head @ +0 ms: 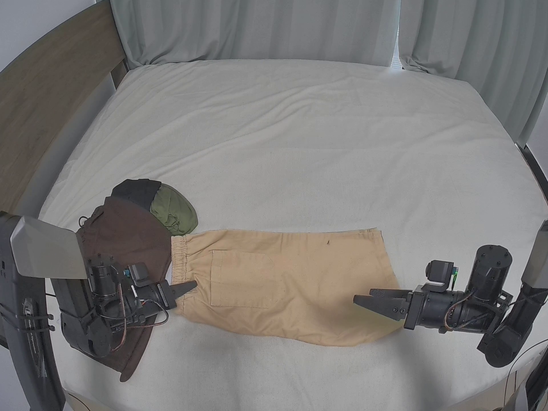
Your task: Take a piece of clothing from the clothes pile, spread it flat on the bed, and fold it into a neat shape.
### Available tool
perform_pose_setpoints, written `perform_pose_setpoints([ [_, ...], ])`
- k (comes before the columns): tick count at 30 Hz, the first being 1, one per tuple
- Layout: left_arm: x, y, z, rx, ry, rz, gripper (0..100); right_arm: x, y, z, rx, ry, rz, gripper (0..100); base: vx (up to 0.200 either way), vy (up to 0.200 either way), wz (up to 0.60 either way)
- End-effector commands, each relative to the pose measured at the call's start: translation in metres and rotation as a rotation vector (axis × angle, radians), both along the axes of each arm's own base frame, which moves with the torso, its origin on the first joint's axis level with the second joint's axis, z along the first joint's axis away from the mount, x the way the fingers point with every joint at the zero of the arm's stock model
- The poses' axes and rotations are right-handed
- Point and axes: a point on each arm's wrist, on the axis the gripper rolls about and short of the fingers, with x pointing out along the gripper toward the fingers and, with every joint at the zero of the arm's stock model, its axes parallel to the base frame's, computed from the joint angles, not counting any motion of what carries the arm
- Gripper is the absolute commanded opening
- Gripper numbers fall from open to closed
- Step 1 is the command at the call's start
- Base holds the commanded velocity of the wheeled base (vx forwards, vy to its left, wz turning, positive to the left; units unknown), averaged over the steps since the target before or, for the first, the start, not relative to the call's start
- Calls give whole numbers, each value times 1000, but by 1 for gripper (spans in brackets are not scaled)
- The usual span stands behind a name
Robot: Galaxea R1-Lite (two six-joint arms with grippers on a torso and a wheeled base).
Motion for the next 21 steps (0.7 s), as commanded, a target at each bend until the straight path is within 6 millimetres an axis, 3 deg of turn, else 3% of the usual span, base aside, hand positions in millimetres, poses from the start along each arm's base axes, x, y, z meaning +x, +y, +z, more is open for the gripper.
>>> perform_pose_setpoints([
  [1, -2, 6, 4, 7, -15, 11, 0, 0, 3, -7, -11, 23, 12, 100, 0, 0, 0],
  [21, -16, 40, 17, -26, -20, 23, 0, 0, 5, -8, -14, 30, 19, 100, 0, 0, 0],
])
